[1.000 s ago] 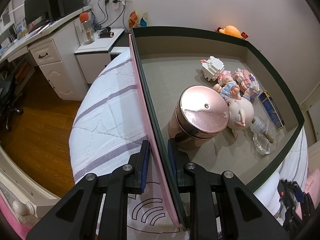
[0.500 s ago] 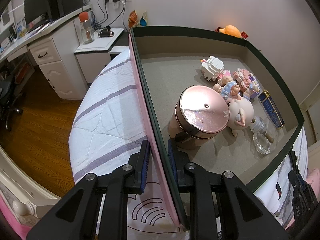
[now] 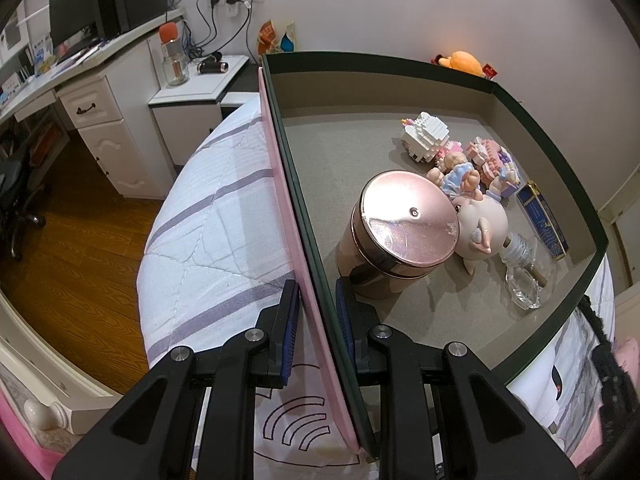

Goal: Organize rigid objects
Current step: 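Lift the small black item with the right gripper toward the box, then lower the black item into the box and open the right gripper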

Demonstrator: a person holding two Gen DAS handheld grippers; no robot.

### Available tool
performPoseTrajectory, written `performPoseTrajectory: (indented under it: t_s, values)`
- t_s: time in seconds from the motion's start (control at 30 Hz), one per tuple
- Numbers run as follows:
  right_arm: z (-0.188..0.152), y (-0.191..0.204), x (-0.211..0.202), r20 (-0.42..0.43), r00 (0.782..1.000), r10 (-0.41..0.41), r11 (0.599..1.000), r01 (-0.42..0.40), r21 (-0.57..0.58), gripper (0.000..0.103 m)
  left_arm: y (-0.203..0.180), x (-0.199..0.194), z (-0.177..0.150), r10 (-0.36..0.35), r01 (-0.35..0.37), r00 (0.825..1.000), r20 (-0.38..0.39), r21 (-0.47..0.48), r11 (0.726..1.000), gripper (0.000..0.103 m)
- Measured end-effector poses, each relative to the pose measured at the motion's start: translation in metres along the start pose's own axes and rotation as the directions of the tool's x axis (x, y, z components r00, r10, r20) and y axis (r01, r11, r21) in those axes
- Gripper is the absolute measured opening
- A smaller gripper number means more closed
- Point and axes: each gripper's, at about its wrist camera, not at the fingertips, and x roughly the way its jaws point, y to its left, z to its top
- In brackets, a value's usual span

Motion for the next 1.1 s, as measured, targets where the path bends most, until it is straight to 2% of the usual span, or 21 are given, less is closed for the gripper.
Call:
performPoseTrajectory:
  t_s: [0.37, 0.43, 0.5, 0.63, 0.77, 0.87, 0.97, 1.03, 1.1]
  values:
    - [0.056, 0.020, -0.032, 0.168, 0.986, 0.015, 0.999, -0.009, -0.037, 0.016, 0.002, 0.001, 0.000, -0.002, 0.002, 1.000, 0.003, -0.002, 1.000, 0.019]
    - [0.062, 0.024, -0.036, 0.186, 0.982, 0.029, 0.999, -0.022, -0.042, 0.009, 0.002, 0.000, -0.001, -0.002, 0.002, 1.000, 0.003, -0.001, 1.000, 0.019]
    - [0.067, 0.030, -0.036, 0.191, 0.981, 0.036, 0.998, -0.025, -0.058, 0.009, 0.002, 0.001, 0.000, -0.003, 0.003, 1.000, 0.003, -0.001, 1.000, 0.019]
    - [0.080, 0.041, -0.014, 0.140, 0.988, 0.065, 0.994, -0.052, -0.099, 0.009, 0.003, 0.001, -0.001, -0.006, 0.006, 1.000, 0.004, -0.003, 1.000, 0.019]
    - [0.073, 0.038, -0.003, 0.093, 0.993, 0.077, 0.994, -0.069, -0.087, 0.010, 0.003, 0.000, 0.000, -0.007, 0.007, 1.000, 0.002, -0.001, 1.000, 0.020]
    - [0.057, 0.023, -0.004, 0.070, 0.996, 0.051, 0.998, -0.048, -0.039, 0.017, 0.003, 0.000, 0.001, -0.007, 0.007, 1.000, 0.002, -0.001, 1.000, 0.020]
    - [0.044, 0.008, 0.006, 0.033, 0.999, 0.030, 0.999, -0.031, 0.021, 0.033, 0.004, 0.000, 0.001, -0.007, 0.007, 1.000, 0.004, -0.003, 1.000, 0.020]
    - [0.039, -0.001, 0.018, -0.010, 0.999, 0.038, 0.996, -0.037, 0.081, 0.034, 0.003, 0.000, 0.001, -0.007, 0.007, 1.000, 0.003, -0.002, 1.000, 0.020]
    - [0.037, -0.011, 0.029, -0.032, 0.996, 0.080, 0.984, -0.074, 0.164, 0.035, 0.003, 0.001, 0.001, -0.006, 0.006, 1.000, 0.003, -0.003, 1.000, 0.020]
